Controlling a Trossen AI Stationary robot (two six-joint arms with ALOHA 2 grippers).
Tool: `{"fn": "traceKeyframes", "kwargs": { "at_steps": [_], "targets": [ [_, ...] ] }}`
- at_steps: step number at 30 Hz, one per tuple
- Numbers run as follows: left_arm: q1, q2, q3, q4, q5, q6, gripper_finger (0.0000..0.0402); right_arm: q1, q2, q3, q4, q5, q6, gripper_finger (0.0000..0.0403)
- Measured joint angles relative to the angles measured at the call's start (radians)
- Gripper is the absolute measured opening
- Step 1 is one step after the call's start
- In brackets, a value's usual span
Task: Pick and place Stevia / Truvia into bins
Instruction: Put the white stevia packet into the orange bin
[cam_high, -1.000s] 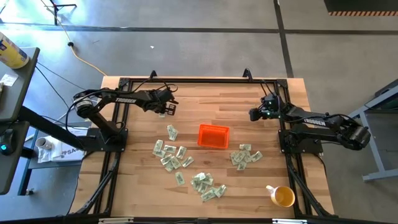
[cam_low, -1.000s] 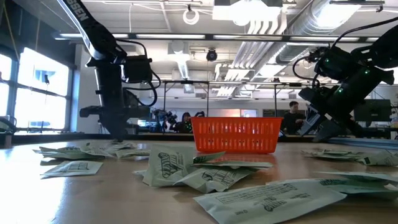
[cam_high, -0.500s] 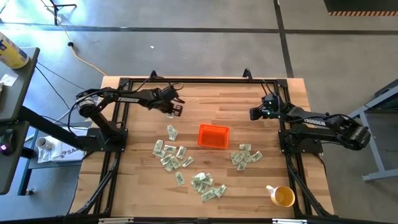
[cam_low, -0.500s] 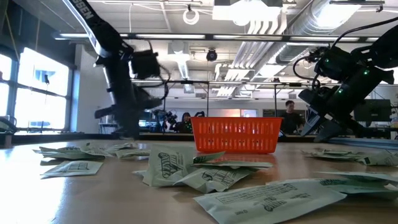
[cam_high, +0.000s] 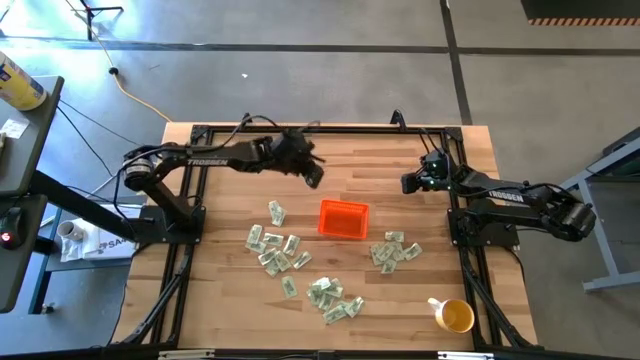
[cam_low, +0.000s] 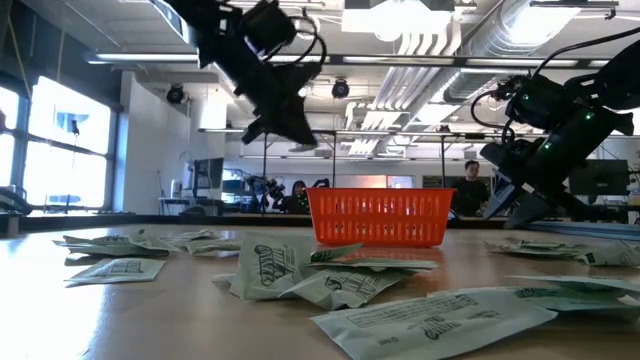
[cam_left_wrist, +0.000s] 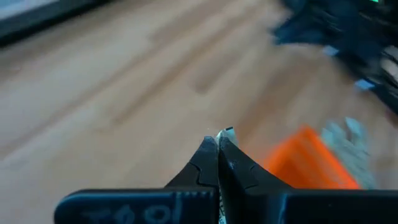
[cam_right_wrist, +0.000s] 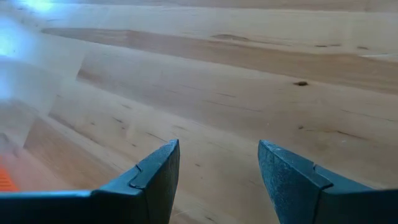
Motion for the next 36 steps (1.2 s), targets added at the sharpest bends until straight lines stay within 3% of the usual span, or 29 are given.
{"fn": "traceKeyframes", "kwargs": {
  "at_steps": [10, 17, 23, 30, 36],
  "targets": [
    [-0.213, 0.111, 0.001, 0.166, -0.042, -0.037, 0.0031, 0.000, 0.000, 0.000, 0.001, -0.128, -0.085, 0.0209],
    [-0.244, 0.248, 0.000, 0.189, -0.010, -0.091, 0.0039, 0.019, 0.000, 0.000, 0.055, -0.261, -0.103, 0.0209],
    [-0.243, 0.280, 0.002, 0.225, 0.009, -0.116, 0.0110, 0.140, -0.001, 0.000, 0.134, -0.329, -0.102, 0.0209],
    [-0.241, 0.237, 0.003, 0.218, -0.002, -0.116, 0.0218, 0.286, 0.002, 0.000, 0.157, -0.218, -0.148, 0.0209],
    [-0.241, 0.145, 0.003, 0.123, -0.084, -0.114, 0.0241, 0.369, 0.001, 0.000, 0.126, -0.216, -0.219, 0.0209]
  ]
}}
